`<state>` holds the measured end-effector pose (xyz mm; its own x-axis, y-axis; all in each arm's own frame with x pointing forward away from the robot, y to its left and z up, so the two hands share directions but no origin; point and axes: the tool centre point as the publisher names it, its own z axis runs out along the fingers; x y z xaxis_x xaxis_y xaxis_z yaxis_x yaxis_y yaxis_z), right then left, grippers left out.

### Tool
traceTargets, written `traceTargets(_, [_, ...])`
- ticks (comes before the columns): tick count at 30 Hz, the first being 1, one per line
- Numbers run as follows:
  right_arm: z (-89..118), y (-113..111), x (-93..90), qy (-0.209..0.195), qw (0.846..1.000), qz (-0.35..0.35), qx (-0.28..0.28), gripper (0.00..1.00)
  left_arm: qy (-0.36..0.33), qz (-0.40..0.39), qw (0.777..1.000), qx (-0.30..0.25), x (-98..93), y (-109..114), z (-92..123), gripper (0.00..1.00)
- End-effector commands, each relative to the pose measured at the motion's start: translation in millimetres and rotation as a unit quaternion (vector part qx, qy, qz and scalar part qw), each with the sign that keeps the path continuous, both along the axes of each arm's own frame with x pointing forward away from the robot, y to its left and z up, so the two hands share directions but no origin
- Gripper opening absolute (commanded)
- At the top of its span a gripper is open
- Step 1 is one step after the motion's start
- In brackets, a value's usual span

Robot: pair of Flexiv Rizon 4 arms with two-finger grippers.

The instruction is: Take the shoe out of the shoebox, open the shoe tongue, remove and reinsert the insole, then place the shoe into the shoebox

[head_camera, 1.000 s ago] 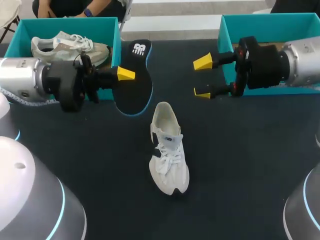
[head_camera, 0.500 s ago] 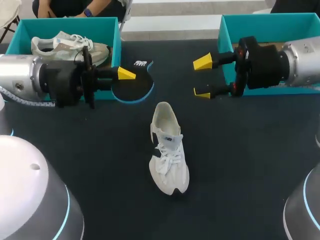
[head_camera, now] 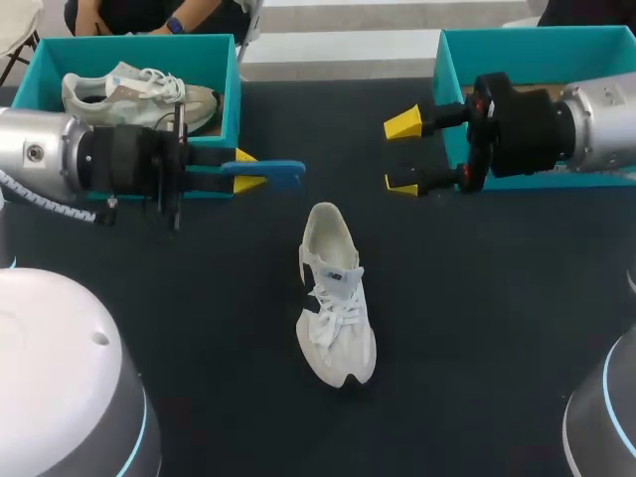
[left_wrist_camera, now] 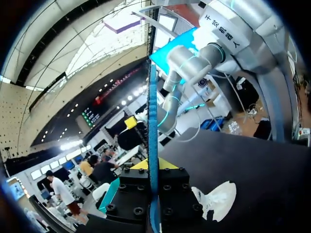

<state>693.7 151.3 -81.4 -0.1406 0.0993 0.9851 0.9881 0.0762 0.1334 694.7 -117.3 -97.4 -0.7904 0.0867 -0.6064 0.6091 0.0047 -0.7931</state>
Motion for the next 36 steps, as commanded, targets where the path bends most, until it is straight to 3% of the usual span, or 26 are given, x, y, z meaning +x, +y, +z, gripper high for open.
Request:
traceTargets(1, [-0.2,1.5,-0.2,0.001,1.000,-0.001,-0.002,1.00,0.643,0.007,0.764,-0.044,5.3,-1.3,1.5,0.00])
traceTargets(2, [-0.2,1.5,-0.2,0.001,1.000,-0.001,-0.002,1.00,0.658,0.014,0.751,-0.048,6.9,-2.5,-0.2,0.00])
traceTargets(3, [-0.2,1.5,-0.2,0.001,1.000,-0.001,-0.002,1.00,0.688,0.022,0.723,-0.059,7.6,-2.5,-0.5,0.00])
traceTargets(26, [-0.2,1.5,-0.2,0.001,1.000,-0.001,-0.002,1.00,0.685,0.032,0.726,-0.053,6.4,-2.2,-1.1,0.00])
traceTargets(28, [-0.2,1.5,-0.2,0.001,1.000,-0.001,-0.002,1.00,0.725,0.036,0.686,-0.044,9.3,-4.4,-5.9,0.00])
traceTargets(29, [-0.2,1.5,-0.2,0.001,1.000,-0.001,-0.002,1.00,0.755,0.046,0.653,-0.034,10.1,-5.3,-8.1,0.00])
traceTargets(32, [-0.2,1.5,-0.2,0.001,1.000,-0.001,-0.002,1.00,0.801,0.052,0.596,-0.023,12.6,-6.4,-9.1,0.00])
traceTargets(36, [-0.2,1.5,-0.2,0.001,1.000,-0.001,-0.002,1.00,0.831,0.058,0.553,-0.007,13.3,-7.1,-8.5,0.00])
